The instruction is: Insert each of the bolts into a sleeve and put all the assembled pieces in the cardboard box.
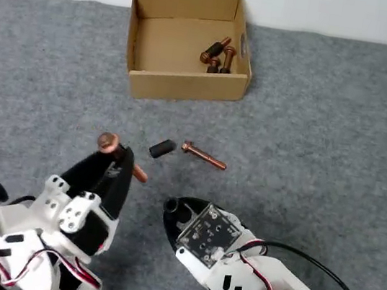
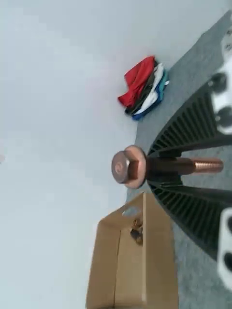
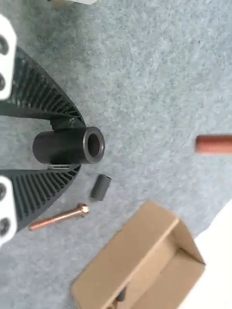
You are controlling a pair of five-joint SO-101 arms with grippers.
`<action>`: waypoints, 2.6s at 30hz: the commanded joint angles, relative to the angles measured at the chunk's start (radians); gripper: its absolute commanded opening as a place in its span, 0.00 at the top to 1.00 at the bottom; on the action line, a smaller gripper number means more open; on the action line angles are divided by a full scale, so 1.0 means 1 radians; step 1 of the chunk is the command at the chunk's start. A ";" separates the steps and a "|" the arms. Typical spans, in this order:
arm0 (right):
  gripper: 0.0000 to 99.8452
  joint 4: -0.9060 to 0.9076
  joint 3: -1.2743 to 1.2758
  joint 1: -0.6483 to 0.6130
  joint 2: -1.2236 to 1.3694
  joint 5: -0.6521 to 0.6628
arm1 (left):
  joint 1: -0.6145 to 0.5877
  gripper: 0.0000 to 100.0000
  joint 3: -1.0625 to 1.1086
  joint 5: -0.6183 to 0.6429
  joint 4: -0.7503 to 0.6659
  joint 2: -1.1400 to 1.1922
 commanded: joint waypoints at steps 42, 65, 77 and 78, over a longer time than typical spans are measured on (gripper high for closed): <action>0.99 -0.090 -0.009 -0.007 -0.002 0.051 | 0.285 0.80 0.124 -0.150 0.310 0.000; 0.99 -0.088 0.117 0.312 -0.002 -0.106 | -0.180 0.99 0.067 -0.273 0.215 -0.006; 0.99 0.051 -0.163 0.455 0.329 -0.282 | -0.367 1.00 0.526 -0.390 0.002 -0.008; 0.99 0.051 -0.210 0.455 0.389 -0.282 | -0.367 1.00 0.544 -0.390 0.002 -0.008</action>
